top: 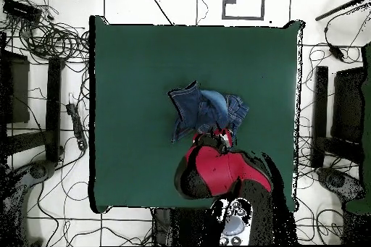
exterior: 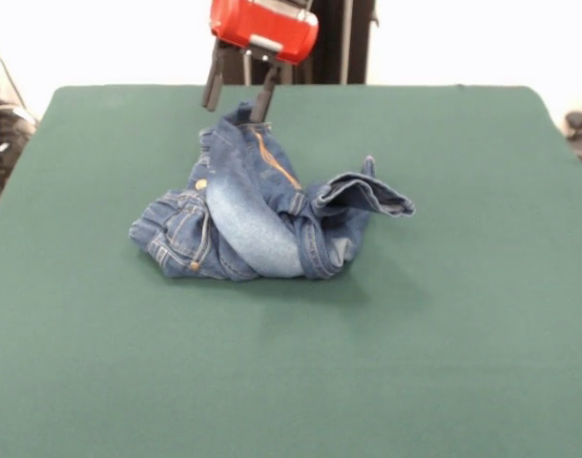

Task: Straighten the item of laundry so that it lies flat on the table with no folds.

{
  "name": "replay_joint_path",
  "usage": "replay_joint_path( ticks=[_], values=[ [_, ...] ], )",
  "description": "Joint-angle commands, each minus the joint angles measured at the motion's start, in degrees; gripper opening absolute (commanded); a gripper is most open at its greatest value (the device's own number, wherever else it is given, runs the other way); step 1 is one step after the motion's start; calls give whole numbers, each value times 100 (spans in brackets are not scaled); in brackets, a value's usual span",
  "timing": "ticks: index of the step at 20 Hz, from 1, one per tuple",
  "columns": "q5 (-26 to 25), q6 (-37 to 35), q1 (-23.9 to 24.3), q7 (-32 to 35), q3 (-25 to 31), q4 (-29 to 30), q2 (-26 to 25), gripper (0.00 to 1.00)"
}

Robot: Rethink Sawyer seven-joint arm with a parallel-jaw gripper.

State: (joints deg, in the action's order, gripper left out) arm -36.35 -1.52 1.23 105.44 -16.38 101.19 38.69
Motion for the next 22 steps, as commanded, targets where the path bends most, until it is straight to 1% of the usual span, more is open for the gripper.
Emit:
replay_joint_path(
  ticks=[1, 6, 13, 19, 22],
  values=[
    [-6, 173, -173, 567, 206, -144, -160, 100],
    [17, 174, -207, 570, 179, -155, -172, 100],
    [-12, 152, -122, 512, 260, -150, -145, 100],
    [41, 208, -252, 596, 137, -173, -221, 100],
    [-39, 269, -42, 514, 294, -176, -230, 100]
  ],
)
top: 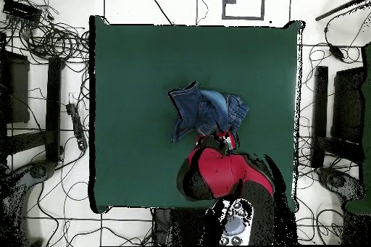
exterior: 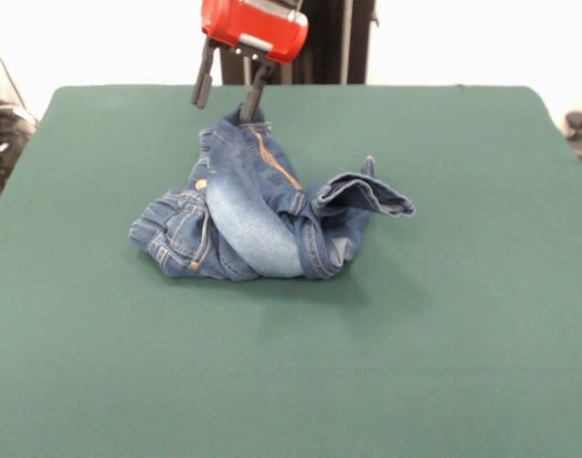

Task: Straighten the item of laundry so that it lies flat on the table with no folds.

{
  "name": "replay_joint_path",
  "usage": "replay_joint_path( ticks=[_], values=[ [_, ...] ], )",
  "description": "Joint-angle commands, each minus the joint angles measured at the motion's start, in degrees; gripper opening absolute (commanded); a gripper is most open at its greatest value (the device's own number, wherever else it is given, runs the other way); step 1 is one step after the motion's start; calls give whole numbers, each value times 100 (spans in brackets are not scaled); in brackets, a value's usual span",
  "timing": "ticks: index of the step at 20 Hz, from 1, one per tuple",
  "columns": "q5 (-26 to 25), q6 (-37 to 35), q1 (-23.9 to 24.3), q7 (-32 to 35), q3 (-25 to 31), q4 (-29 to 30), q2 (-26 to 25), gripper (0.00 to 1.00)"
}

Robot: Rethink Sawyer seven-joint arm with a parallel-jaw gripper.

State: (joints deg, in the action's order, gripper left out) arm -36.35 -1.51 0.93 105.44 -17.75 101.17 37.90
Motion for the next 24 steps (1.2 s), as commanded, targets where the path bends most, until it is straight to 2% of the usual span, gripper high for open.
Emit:
replay_joint_path(
  ticks=[1, 3, 9, 12, 24],
  values=[
    [-94, 253, 116, 443, 543, -184, -131, 100],
    [-173, 191, 286, 320, 708, -199, -81, 100],
    [23, 452, -219, 630, 197, -211, -303, 100],
    [-37, 343, -159, 532, 272, -191, -194, 100],
    [-22, 414, -177, 535, 238, -224, -270, 100]
  ],
)
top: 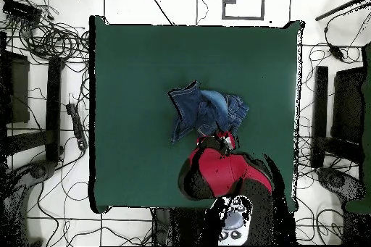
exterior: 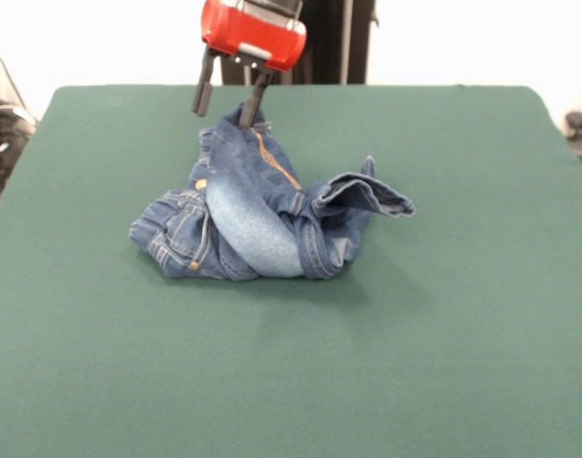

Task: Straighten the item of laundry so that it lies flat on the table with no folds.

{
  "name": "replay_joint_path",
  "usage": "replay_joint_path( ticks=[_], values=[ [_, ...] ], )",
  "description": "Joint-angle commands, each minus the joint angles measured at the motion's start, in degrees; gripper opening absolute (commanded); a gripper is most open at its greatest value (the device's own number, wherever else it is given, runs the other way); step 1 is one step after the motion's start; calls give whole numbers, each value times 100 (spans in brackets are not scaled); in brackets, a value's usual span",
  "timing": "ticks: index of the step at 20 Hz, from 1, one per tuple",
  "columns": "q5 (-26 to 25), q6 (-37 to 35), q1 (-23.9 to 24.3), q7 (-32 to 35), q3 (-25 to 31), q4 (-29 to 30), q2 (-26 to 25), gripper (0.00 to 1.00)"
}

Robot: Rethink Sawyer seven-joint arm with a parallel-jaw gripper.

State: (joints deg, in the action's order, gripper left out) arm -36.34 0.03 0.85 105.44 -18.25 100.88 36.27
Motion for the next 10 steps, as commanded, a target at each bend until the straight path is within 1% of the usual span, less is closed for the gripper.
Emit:
replay_joint_path(
  ticks=[1, 10],
  values=[
    [-29, 232, -166, 519, 299, -191, -88, 100],
    [-11, 235, -147, 523, 322, -190, -83, 100]
  ],
)
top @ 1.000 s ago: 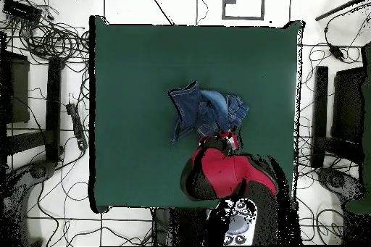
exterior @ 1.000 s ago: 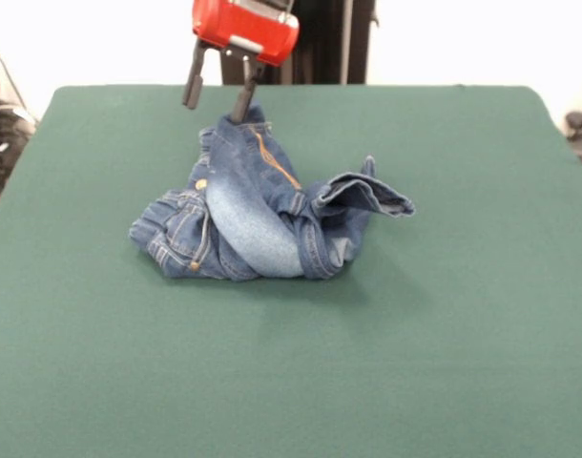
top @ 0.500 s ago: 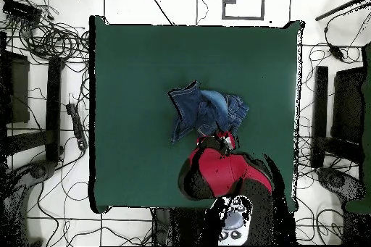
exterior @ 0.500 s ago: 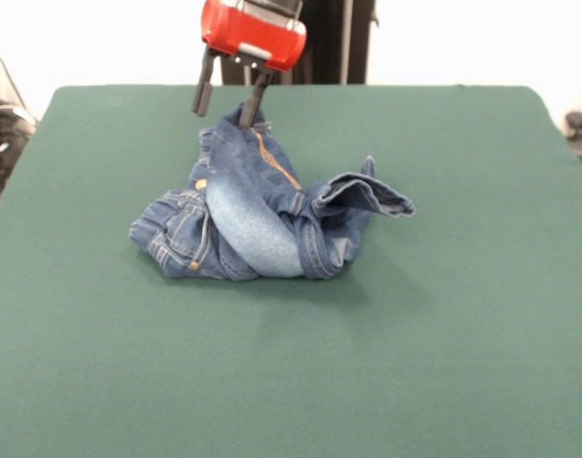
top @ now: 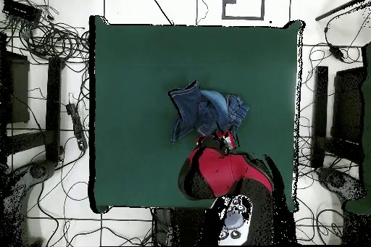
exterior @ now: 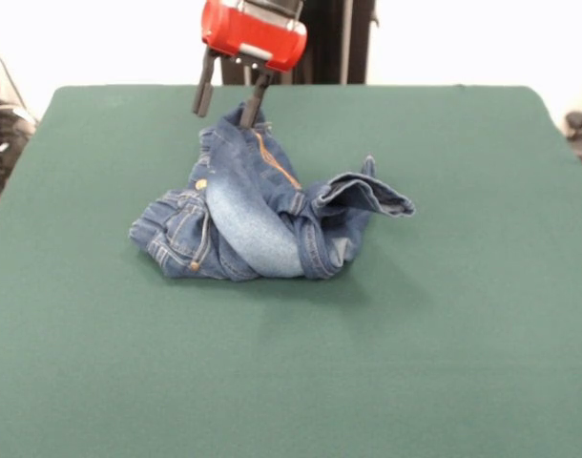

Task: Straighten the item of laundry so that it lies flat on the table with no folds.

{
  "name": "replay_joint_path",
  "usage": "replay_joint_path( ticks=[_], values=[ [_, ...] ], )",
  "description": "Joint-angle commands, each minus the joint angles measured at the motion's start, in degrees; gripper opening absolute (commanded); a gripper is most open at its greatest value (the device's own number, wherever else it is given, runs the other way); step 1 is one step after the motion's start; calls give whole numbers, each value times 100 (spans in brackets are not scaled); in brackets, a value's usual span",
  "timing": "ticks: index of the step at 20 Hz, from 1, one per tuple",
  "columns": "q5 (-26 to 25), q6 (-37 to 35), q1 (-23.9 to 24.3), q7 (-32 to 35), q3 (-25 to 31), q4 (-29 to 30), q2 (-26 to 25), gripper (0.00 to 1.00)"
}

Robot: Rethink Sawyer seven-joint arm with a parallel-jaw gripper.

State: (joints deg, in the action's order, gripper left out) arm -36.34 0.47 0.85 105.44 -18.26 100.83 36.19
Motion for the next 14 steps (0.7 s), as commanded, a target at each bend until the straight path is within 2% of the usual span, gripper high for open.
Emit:
replay_joint_path(
  ticks=[1, 10, 14],
  values=[
    [-15, 174, -145, 515, 329, -178, -62, 100],
    [40, 157, -294, 573, 199, -179, -72, 100],
    [-31, -139, -79, 373, 488, -150, 168, 100]
  ],
)
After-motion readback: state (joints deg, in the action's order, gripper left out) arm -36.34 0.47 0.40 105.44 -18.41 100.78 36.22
